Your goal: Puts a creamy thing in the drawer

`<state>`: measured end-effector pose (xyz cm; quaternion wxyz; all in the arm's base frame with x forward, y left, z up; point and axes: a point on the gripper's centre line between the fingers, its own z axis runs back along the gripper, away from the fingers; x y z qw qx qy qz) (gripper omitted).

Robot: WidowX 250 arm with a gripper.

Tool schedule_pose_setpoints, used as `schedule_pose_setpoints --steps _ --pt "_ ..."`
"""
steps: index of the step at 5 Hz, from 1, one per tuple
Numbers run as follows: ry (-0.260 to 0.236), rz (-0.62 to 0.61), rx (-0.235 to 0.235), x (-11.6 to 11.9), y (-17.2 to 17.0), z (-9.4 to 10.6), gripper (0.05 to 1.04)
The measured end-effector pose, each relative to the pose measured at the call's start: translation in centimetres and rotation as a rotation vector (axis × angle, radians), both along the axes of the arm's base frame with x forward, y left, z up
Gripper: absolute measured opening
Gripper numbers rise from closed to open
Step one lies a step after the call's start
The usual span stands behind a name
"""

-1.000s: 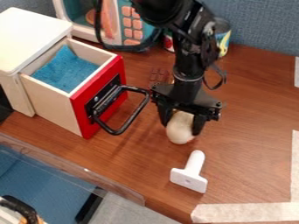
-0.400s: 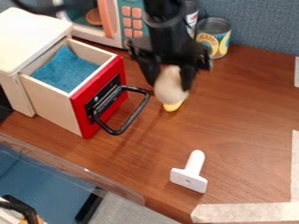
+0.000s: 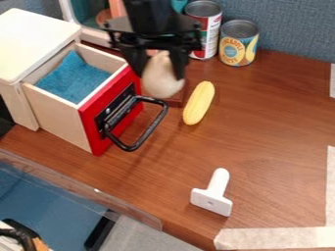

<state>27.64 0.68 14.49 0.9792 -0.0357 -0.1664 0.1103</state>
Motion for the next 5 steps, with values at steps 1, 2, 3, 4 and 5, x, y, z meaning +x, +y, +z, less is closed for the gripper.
schedule_pose_setpoints --steps 1,2,3,4,5 --pt "-0.007 0.08 -0.015 0.1 2.7 0.9 0.718" --pt "-0.01 0.121 -0.007 0.4 5.0 1.0 0.718" --pt "-0.016 0.16 -0.003 0.5 6.7 1.5 0.718" --pt "0.0 0.198 -0.008 0.3 8.2 1.2 0.718" --pt "0.031 0.217 -0.002 -0.1 9.3 0.5 0.718"
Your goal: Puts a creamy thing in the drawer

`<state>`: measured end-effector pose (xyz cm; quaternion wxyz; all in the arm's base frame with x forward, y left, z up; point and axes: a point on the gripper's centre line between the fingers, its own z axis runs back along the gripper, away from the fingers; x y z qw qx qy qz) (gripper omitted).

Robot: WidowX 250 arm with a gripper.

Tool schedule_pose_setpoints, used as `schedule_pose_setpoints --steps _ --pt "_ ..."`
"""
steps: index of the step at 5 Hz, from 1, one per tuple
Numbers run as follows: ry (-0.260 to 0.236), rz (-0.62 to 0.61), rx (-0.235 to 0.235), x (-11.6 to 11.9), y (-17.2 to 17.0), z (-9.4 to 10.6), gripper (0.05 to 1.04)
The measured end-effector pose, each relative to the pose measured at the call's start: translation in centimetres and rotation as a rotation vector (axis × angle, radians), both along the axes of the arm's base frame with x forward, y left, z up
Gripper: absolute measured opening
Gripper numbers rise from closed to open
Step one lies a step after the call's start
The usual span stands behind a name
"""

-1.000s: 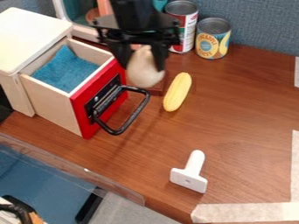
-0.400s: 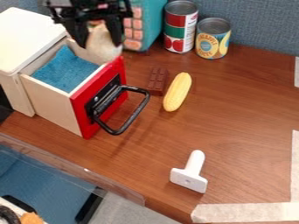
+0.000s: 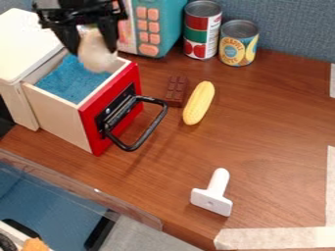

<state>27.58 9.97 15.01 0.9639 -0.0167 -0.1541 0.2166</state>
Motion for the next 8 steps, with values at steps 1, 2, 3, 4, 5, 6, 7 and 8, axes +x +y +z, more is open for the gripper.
schedule_pose_setpoints --steps 1,2,3,4,5,6,7,8 --pt "0.014 0.024 0.007 -0.3 1.3 -0.5 0.718" --pt "0.049 0.027 0.014 -0.2 2.1 -1.9 0.718" --pt "0.068 0.058 0.032 -0.1 3.5 -2.6 0.718" --pt "0.086 0.064 0.051 0.1 4.3 -3.3 0.718" --pt "0.096 0.072 0.06 0.0 4.9 -3.6 0.718" --pt "0.105 0.068 0.078 0.0 5.3 -3.9 0.785" --pt "0.112 0.062 0.086 -0.1 5.4 -3.9 0.994" --pt "0.128 0.056 0.081 -0.3 5.2 -3.9 1.002"
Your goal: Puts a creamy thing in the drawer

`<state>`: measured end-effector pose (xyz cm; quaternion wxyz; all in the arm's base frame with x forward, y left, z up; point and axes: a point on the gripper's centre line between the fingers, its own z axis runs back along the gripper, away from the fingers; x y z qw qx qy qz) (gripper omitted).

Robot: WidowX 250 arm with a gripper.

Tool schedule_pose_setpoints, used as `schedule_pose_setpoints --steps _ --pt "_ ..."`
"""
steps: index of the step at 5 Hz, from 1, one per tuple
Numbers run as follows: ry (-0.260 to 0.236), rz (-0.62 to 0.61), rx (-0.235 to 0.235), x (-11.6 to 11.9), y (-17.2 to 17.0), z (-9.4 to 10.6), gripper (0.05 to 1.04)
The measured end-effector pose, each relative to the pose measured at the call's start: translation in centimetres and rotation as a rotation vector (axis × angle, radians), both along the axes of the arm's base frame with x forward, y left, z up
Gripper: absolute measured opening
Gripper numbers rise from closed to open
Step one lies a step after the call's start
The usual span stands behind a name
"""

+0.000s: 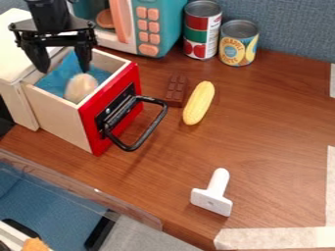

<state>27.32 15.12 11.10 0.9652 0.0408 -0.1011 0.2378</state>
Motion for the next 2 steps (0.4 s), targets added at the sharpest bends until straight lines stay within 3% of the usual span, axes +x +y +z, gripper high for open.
schedule_pose_setpoints --steps 1,2 --pt "0.0 -0.012 -0.021 0.0 -0.3 0.7 0.999" --pt "-0.02 -0.034 -0.035 -0.1 -0.7 2.7 0.999"
